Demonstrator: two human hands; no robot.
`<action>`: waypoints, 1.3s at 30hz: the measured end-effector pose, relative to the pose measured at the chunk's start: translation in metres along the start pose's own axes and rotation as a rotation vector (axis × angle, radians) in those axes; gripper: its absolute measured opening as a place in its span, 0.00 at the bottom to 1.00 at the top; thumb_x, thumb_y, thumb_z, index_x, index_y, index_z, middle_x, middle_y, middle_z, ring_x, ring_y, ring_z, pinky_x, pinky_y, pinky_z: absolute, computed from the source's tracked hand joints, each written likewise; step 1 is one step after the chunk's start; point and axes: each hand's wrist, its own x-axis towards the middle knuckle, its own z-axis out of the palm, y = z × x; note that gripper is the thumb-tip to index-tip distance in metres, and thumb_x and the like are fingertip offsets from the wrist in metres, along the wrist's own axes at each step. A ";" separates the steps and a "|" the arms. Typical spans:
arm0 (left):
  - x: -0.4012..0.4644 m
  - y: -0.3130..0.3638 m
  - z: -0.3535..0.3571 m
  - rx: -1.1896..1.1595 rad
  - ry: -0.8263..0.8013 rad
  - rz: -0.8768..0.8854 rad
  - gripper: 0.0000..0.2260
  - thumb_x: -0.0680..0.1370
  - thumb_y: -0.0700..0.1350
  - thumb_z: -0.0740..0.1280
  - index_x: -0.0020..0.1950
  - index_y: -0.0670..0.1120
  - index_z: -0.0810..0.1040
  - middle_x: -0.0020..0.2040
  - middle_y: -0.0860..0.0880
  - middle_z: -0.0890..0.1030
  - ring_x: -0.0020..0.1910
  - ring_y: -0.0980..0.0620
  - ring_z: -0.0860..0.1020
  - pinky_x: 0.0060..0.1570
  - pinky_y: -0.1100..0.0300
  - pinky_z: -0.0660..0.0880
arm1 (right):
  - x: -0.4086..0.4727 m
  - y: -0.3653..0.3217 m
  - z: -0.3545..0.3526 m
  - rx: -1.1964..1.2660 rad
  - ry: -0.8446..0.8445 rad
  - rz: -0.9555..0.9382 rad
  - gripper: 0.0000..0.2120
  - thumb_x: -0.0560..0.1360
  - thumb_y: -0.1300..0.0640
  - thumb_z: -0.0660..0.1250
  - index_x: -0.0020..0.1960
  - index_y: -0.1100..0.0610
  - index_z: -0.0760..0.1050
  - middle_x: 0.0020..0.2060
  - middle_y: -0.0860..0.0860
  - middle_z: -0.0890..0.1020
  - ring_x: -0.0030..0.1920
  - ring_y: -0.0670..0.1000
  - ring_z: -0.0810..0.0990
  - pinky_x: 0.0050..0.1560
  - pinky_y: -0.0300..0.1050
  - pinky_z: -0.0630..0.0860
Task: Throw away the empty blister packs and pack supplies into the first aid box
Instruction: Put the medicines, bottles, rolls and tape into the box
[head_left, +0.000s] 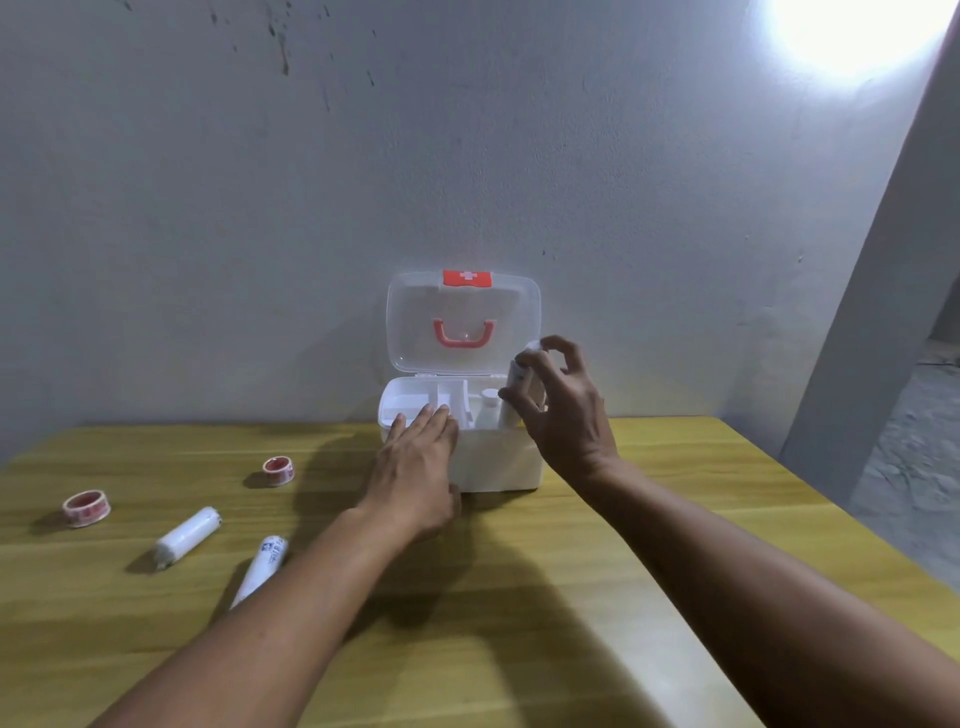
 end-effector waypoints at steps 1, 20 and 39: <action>0.000 0.000 0.000 -0.001 0.005 0.001 0.30 0.74 0.42 0.63 0.75 0.43 0.57 0.79 0.46 0.54 0.79 0.49 0.49 0.76 0.53 0.43 | 0.001 0.000 -0.001 0.003 0.005 -0.023 0.11 0.71 0.57 0.73 0.50 0.61 0.76 0.58 0.62 0.73 0.45 0.59 0.81 0.37 0.55 0.83; 0.000 0.001 0.001 0.003 -0.031 -0.019 0.34 0.74 0.41 0.61 0.78 0.43 0.51 0.80 0.47 0.51 0.79 0.51 0.46 0.76 0.54 0.41 | -0.038 0.013 0.007 -0.366 -0.265 0.027 0.12 0.74 0.55 0.60 0.54 0.51 0.77 0.50 0.51 0.83 0.53 0.57 0.78 0.57 0.55 0.71; -0.007 -0.052 -0.011 -0.123 0.101 -0.207 0.28 0.73 0.47 0.51 0.73 0.42 0.62 0.77 0.44 0.61 0.78 0.47 0.55 0.75 0.46 0.51 | 0.011 -0.052 0.041 -0.103 -0.415 -0.066 0.18 0.74 0.65 0.58 0.62 0.58 0.76 0.56 0.58 0.82 0.54 0.60 0.80 0.50 0.57 0.78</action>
